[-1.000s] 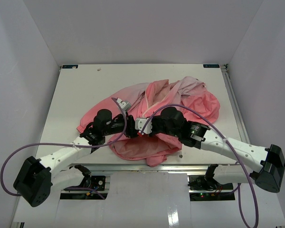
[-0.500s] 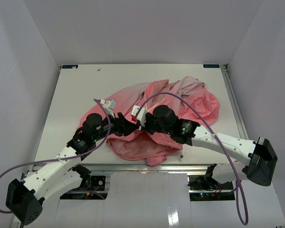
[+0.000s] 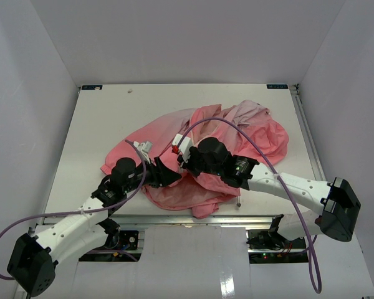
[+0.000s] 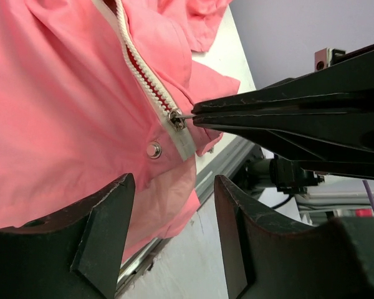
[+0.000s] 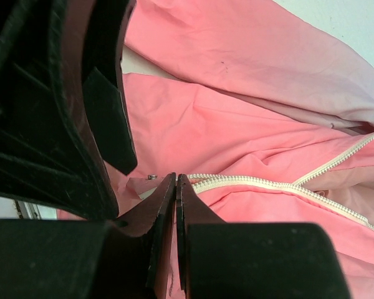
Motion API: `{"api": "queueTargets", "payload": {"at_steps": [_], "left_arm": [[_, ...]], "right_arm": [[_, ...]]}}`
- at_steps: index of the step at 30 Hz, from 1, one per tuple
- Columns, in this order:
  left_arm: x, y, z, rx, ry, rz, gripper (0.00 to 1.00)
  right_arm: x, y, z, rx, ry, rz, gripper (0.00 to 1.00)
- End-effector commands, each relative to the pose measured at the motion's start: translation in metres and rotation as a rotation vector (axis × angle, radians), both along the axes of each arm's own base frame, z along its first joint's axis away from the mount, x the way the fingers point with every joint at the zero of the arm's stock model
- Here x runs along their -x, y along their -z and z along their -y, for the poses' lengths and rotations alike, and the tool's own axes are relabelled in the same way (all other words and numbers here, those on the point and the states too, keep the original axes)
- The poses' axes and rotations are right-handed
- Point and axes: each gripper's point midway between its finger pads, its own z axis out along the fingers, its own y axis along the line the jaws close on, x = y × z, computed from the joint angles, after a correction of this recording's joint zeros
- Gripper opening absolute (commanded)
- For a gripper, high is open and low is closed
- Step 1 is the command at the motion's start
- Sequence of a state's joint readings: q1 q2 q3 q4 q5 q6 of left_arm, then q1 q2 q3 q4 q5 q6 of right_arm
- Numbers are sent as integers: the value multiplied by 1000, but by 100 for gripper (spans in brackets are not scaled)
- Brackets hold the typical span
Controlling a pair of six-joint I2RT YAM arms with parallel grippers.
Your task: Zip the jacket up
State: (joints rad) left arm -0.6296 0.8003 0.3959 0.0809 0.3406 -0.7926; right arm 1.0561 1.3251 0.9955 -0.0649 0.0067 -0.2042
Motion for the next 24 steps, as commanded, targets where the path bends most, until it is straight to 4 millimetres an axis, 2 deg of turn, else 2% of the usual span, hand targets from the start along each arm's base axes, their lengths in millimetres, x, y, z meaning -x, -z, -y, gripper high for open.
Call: {"api": "queueTargets", "payload": {"at_steps": [1,3,7,11,17,20,22,24], "left_arm": [[5,-6,14,71,82,15,64],[6,-3,17,71,104,29,64],[3,-18,22,110,129,112,64],[-6,-24,22,102,104,143,65],[-8,-17,31,91,153,141,60],[-9,-14,33,92,163,154,54],[-10,-13,33,88,163,166,46],[-10,-14,32,85,164,185,33]], "right_arm": [[-6,-12,-6,-48,29,22,8],[-6,-9,-6,-42,27,20,8],[-4,-7,-6,-42,21,14,8],[-2,-5,-4,-40,17,10,8],[-1,-5,-1,-41,19,10,8],[-1,-5,-2,-41,17,9,8],[-2,-4,-2,-38,22,9,8],[-2,-3,-2,-36,23,7,8]]}}
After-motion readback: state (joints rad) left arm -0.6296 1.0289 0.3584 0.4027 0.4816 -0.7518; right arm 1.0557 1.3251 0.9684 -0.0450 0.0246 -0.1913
